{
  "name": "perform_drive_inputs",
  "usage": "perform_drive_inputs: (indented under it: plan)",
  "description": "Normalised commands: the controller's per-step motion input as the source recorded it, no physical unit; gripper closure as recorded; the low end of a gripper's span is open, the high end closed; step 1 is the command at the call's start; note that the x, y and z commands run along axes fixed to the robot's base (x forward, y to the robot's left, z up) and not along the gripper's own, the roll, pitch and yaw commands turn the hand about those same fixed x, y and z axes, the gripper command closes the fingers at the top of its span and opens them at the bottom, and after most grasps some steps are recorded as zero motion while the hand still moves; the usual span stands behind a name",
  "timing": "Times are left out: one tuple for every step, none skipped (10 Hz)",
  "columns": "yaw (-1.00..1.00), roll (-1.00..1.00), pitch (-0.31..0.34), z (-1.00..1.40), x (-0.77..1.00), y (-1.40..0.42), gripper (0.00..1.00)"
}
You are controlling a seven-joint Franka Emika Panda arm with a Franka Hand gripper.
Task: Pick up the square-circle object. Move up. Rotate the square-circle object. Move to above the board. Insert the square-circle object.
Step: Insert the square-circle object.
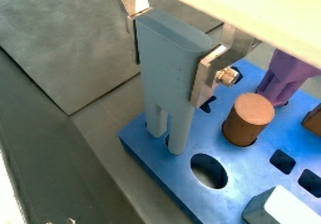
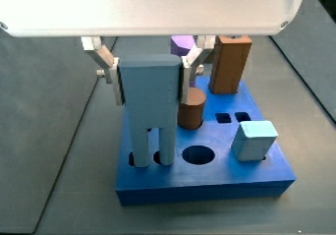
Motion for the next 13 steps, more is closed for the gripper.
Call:
perform_drive_inputs:
  plan:
    - [0.00, 0.10, 0.000, -0.27, -0.16, 0.00, 1.00]
    - [0.00, 0.10, 0.010, -0.19, 0.00, 0.00, 1.00]
    - [0.00, 0.07, 0.020, -0.17, 0.00, 0.01, 1.00]
    - [0.00, 0.08, 0.020, -0.18, 0.00, 0.00, 1.00]
    - [0.00, 0.13, 0.034, -0.20, 0.10, 0.03, 1.00]
    - [0.00, 0.15, 0.033, -0.19, 0.01, 0.10, 1.00]
    - [0.00, 0.16, 0.019, -0.18, 0.00, 0.11, 1.00]
    - [0.00, 0.13, 0.013, -0.19, 0.00, 0.09, 1.00]
    - [0.00, 0.10, 0.003, -0.20, -0.04, 0.08, 1.00]
    - [0.00, 0.03, 0.000, -0.35, 0.00, 0.00, 1.00]
    - [-0.04, 0.06, 0.000, -0.60, 0.02, -0.05, 1.00]
    - [-0.07, 0.08, 0.004, -0.68, 0.09, -0.11, 1.00]
    - [-0.07, 0.09, 0.016, -0.67, 0.09, -0.09, 1.00]
